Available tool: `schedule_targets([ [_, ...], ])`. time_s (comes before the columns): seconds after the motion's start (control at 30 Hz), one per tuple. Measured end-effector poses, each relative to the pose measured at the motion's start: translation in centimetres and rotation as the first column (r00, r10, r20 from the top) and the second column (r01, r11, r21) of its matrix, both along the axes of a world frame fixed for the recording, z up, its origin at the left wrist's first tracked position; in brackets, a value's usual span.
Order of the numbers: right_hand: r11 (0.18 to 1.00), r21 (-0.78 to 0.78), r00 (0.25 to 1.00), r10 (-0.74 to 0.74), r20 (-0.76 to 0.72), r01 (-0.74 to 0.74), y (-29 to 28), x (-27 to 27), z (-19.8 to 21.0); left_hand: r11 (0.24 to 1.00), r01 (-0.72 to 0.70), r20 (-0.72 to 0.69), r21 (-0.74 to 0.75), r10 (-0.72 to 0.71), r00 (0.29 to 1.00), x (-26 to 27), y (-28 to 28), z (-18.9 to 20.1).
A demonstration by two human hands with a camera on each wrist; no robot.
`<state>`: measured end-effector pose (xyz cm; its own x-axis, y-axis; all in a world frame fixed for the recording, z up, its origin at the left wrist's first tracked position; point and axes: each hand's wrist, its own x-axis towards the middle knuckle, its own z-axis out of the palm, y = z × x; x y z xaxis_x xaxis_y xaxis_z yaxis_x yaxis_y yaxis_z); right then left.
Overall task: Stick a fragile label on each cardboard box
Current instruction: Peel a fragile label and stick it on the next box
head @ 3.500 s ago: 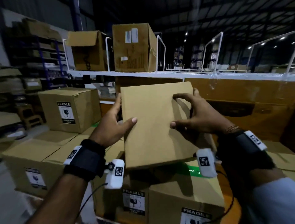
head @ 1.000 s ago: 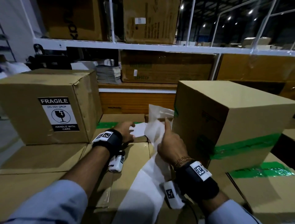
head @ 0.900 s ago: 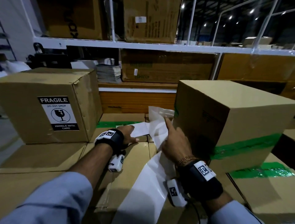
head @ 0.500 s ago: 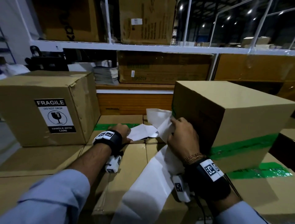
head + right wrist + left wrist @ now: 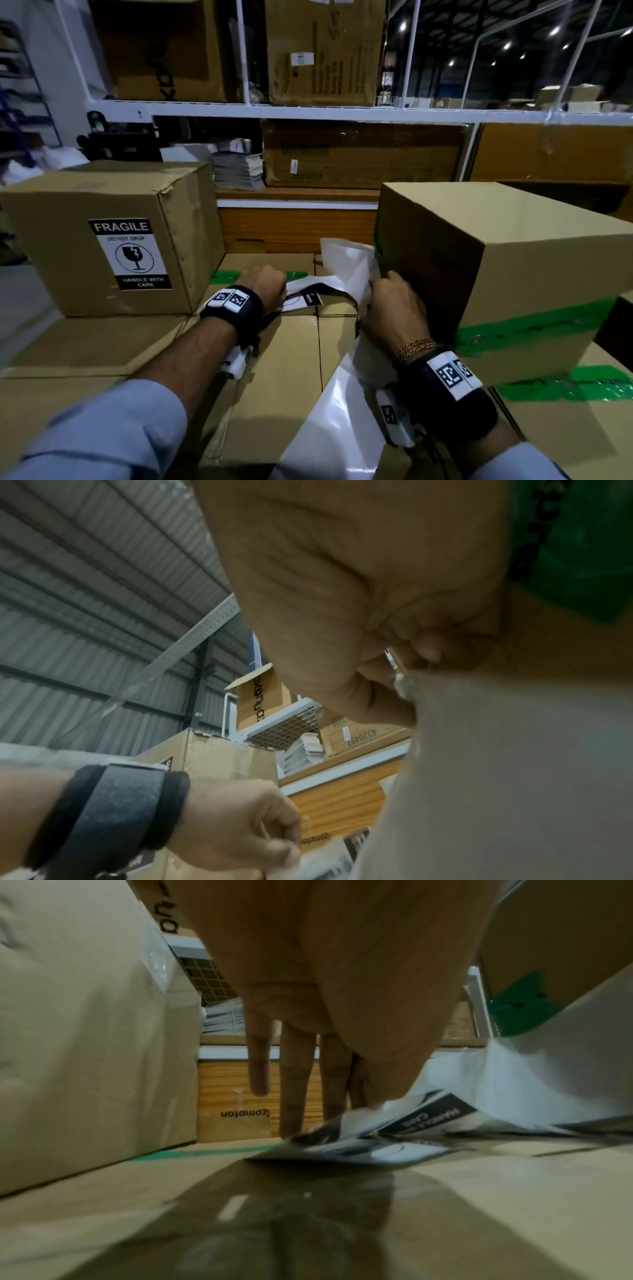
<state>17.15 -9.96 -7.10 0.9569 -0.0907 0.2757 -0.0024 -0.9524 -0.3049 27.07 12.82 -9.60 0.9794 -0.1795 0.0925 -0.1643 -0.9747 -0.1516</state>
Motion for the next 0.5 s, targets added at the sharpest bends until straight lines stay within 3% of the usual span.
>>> schedule_targets([
  [0.2,0.999,-0.023,0.999,-0.029,0.046,0.03,0.8,0.3,-0.2,0.997,0.06,0.222,-0.052,-0.047,0.974,-1.2,0.8,2.2],
  [0.3,0.996,-0.084,0.997,-0.005,0.078,0.012,1.2,0.6,0.3,0.996,0.075,0.238,-0.044,-0.062,0.969,-2.5,1.4,3.7],
  [0.4,0.98,-0.18,0.99,0.1,0.097,-0.081,1.7,0.9,1.1,0.994,0.093,0.278,-0.051,-0.076,0.958,-4.0,2.3,5.7],
  [0.5,0.962,-0.162,0.962,0.242,0.126,-0.221,2.7,0.9,2.0,0.991,0.097,0.305,-0.093,-0.064,0.95,-5.9,3.1,7.5],
])
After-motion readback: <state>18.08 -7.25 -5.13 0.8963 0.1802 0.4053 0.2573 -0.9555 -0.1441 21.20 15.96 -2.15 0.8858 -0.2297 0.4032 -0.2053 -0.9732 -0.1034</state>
